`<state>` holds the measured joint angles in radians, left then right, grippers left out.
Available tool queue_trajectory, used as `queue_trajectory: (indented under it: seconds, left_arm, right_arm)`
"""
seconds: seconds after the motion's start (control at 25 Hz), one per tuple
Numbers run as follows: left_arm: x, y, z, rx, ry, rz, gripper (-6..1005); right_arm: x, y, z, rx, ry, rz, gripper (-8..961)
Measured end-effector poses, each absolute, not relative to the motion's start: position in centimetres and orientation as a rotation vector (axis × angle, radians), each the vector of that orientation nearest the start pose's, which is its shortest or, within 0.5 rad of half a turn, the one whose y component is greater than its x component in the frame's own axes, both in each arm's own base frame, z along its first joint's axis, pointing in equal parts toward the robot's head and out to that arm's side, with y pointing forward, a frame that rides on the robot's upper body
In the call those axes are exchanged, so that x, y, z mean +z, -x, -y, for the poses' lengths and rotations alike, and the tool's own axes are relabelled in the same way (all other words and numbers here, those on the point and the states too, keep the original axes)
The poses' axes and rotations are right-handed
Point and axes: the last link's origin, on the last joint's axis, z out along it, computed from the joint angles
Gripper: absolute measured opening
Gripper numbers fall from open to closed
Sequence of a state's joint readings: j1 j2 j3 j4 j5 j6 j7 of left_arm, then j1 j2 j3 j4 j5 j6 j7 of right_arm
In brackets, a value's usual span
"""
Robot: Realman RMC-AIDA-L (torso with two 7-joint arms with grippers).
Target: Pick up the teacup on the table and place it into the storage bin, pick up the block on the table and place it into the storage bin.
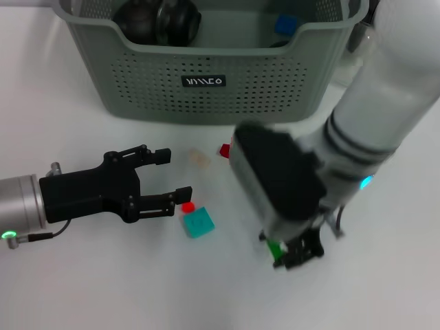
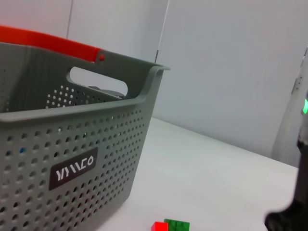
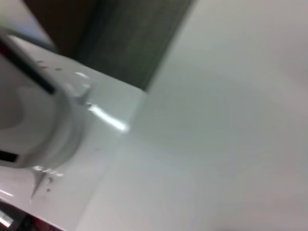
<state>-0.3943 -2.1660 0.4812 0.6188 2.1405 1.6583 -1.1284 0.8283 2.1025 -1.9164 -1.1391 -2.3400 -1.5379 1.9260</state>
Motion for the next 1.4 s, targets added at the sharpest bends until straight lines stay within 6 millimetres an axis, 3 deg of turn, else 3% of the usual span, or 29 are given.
queue_trajectory:
  seconds: [0.24, 0.52, 0.72, 0.88, 1.12, 1.4]
  left_arm:
    - [-2.6, 29.7, -26.5, -0.774, 2.686, 0.598, 846]
    - [-2.5, 29.4, -26.9, -0.771, 2.702, 0.572, 846]
    - [-2.2, 29.2, -27.3, -0.767, 2.713, 0.548, 846]
    - [-1.9, 28.9, -27.6, -0.767, 2.720, 0.530, 846]
    - [-1.7, 28.1, -27.8, -0.810, 2.741, 0.498, 846]
    - [-1.7, 27.7, -27.8, -0.835, 2.757, 0.481, 846]
  right_arm:
    - [-6.9, -10.1, -33.9, -0.711, 3.147, 0.321, 441]
    - [-1.8, -5.0, -38.0, -0.280, 3.029, 0.132, 447]
    - [1.4, -1.5, -41.8, 0.036, 2.810, -0.027, 452]
    - [3.0, -0.6, -44.7, 0.139, 2.620, -0.147, 456]
    - [1.9, -2.4, -47.9, 0.058, 2.432, -0.262, 461]
    - [-1.3, -4.7, -49.0, -0.045, 2.346, -0.259, 467]
